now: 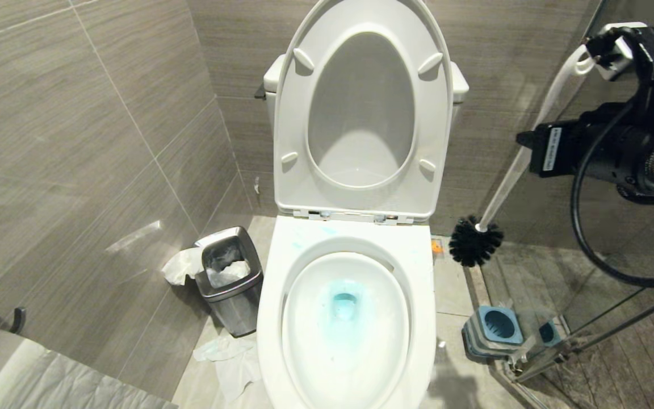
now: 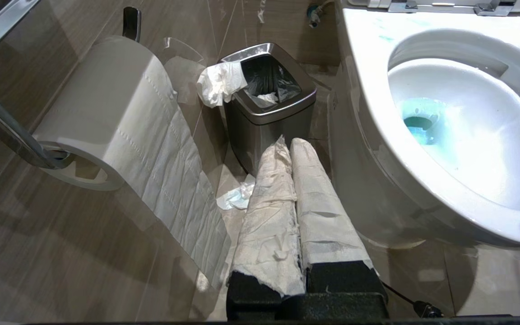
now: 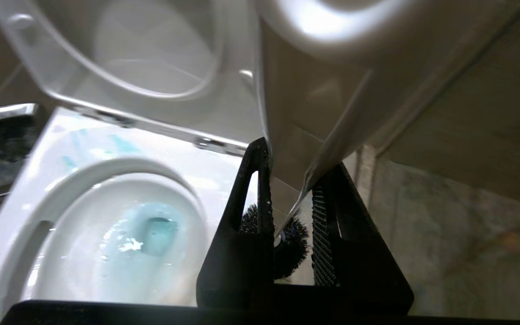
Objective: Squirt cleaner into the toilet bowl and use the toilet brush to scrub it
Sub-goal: Put the toilet brush back
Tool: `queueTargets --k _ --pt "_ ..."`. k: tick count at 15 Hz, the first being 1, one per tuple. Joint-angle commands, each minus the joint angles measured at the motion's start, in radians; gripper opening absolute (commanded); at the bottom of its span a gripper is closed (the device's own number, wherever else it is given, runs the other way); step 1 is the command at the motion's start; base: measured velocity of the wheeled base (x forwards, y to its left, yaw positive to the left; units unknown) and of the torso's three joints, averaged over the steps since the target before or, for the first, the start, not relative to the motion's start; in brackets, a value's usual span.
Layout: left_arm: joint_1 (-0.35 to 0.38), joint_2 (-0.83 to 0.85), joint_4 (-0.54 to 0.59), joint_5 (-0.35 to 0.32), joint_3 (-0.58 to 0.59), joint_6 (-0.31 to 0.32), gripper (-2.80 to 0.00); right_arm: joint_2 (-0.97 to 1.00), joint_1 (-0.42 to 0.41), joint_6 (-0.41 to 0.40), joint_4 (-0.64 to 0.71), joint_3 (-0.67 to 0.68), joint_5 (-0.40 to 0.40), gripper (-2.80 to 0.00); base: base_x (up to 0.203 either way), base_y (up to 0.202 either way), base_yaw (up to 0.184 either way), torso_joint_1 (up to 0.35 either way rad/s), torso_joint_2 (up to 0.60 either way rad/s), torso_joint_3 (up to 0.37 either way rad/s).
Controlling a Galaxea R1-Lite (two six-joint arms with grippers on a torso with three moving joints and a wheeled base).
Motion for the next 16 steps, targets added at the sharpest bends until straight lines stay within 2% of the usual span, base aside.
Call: queueTargets --k 1,7,9,12,16 --pt "0.001 0.000 0.000 0.000 0.002 0.000 -2.80 -0.063 -0.116 -0.007 0.000 0.052 0.036 -2.80 0.000 0.000 0.000 0.000 0.00 0.000" --pt "0.001 0.000 0.000 0.000 0.002 0.000 -2.80 -0.092 -0.334 -0.002 -0.013 0.196 0.123 -2.80 0.000 0.000 0.000 0.000 0.00 0.000" --pt "0.001 0.000 0.000 0.000 0.002 0.000 -2.80 -0.085 -0.401 -0.001 -0.070 0.265 0.154 -2.80 0.000 0.000 0.000 0.000 0.00 0.000" --pt "0.001 0.000 0.000 0.000 0.002 0.000 -2.80 -0.032 -0.436 -0.002 -0.247 0.393 0.164 -2.80 0.000 0.000 0.000 0.000 0.00 0.000" --pt "0.001 0.000 0.000 0.000 0.002 0.000 -2.80 0.060 -0.445 -0.002 -0.417 0.490 0.164 -2.80 0.000 0.000 0.000 0.000 0.00 0.000"
